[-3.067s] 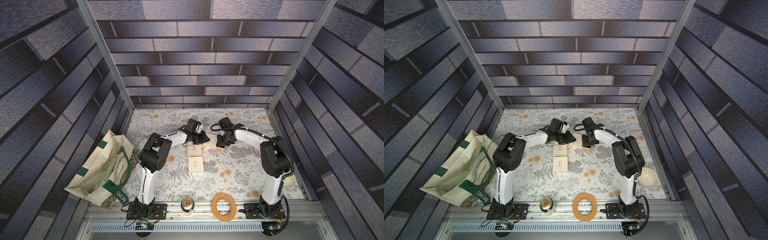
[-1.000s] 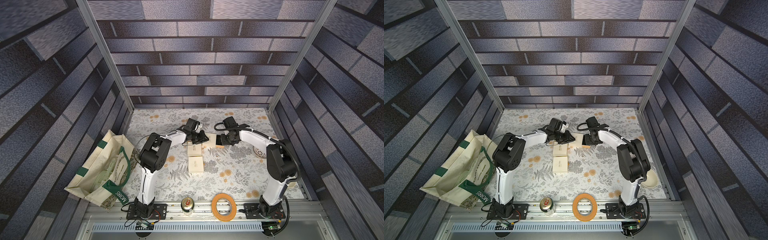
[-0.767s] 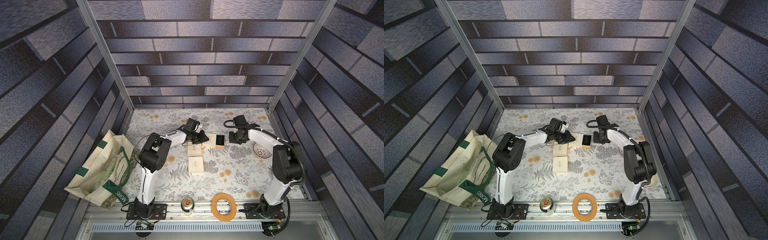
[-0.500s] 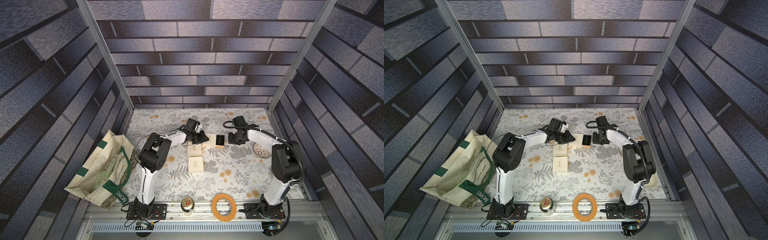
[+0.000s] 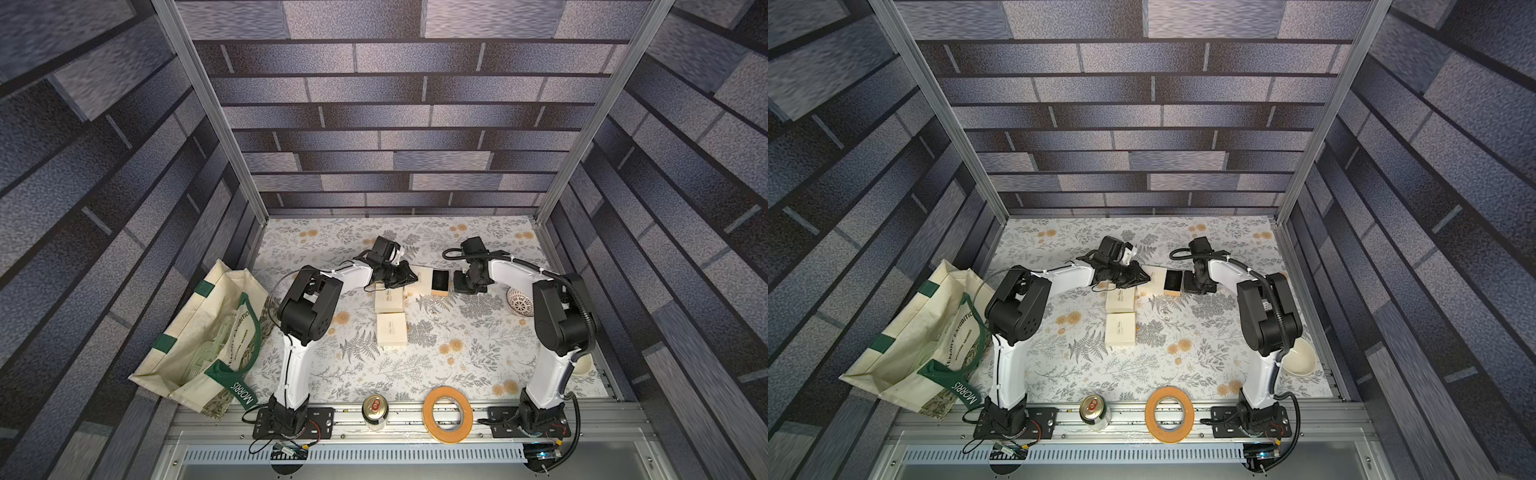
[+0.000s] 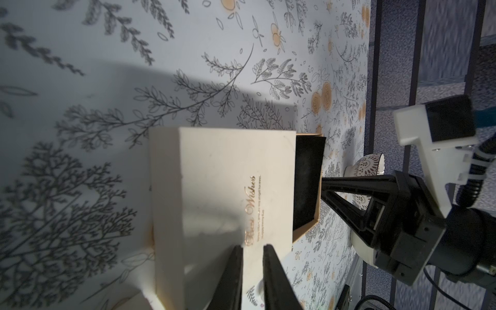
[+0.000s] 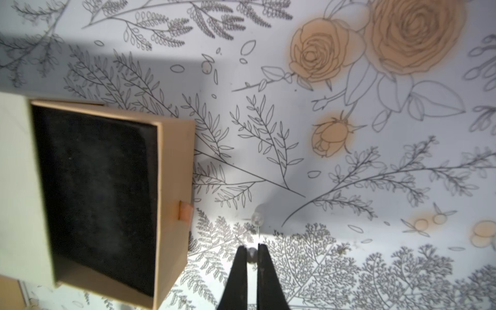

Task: Take out the earrings from the drawer-style jewelry box
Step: Place the earring at the center of the board.

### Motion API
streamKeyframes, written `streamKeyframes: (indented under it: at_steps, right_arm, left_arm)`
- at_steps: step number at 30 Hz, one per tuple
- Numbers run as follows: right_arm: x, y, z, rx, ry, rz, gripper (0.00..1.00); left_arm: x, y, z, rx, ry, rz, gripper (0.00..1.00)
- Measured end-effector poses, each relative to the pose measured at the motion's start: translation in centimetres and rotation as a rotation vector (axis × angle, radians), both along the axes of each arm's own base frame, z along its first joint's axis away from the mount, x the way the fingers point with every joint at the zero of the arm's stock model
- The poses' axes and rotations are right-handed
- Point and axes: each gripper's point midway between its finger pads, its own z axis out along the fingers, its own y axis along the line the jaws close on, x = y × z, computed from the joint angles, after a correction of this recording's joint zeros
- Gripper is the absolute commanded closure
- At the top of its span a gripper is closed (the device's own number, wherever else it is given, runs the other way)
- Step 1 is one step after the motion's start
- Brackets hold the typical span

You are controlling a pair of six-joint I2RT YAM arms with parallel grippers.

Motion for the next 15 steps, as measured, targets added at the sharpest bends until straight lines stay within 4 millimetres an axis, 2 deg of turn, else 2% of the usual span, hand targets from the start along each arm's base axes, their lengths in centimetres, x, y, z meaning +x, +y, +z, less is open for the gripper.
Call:
streamKeyframes:
  at_steps: [15]
  right_arm:
    - [0.01, 0.0, 0.0, 0.0, 0.0, 0.001, 0.83]
  left_arm:
    - [0.0, 0.0, 0.02, 0.0, 0.0, 0.0, 0.82]
